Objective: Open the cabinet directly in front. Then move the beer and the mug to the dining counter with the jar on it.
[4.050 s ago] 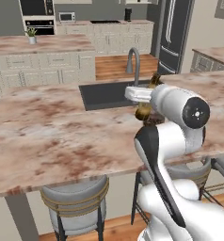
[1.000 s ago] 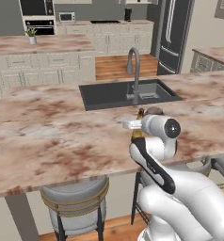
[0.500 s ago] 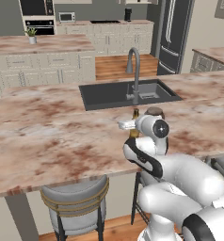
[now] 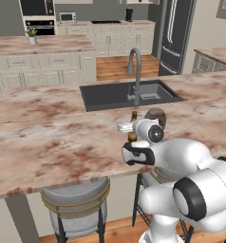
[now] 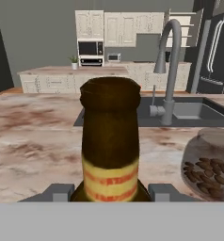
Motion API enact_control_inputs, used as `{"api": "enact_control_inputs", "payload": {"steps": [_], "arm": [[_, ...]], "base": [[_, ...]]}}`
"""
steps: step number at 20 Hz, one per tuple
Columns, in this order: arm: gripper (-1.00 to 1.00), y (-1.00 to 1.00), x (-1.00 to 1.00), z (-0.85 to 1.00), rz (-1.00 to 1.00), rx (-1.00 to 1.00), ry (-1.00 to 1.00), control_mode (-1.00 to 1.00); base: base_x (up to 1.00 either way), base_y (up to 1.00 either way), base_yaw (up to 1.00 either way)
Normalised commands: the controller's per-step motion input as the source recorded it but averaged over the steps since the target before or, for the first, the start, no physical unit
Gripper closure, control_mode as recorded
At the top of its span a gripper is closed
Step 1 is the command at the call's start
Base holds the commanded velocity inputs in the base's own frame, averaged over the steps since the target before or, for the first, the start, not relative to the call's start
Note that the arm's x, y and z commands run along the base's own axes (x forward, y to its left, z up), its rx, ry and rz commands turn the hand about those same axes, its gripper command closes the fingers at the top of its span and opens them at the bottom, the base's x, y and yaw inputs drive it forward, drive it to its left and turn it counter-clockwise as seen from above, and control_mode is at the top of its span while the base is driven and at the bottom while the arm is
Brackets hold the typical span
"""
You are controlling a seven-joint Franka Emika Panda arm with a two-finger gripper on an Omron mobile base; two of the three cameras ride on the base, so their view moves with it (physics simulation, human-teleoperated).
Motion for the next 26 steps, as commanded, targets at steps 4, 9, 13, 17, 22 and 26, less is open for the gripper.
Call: {"api": "enact_control_inputs", "payload": {"steps": [4,9,13,17,22,26], "arm": [[1.0,0.0,0.0,-0.17,0.0,0.0,0.0,-1.0],[1.0,0.0,0.05,-0.27,0.0,-0.03,0.06,-1.0],[1.0,0.0,0.08,-0.2,0.0,-0.01,0.03,-1.0],[1.0,0.0,0.13,-0.11,0.0,0.0,0.0,-1.0],[1.0,0.0,0.18,-0.08,0.0,0.0,0.0,-1.0],[1.0,0.0,0.14,-0.13,0.0,0.0,0.0,-1.0]], "base": [[0.0,0.0,0.0],[0.0,0.0,0.0],[0.0,0.0,0.0],[0.0,0.0,0.0],[0.0,0.0,0.0],[0.0,0.0,0.0]]}}
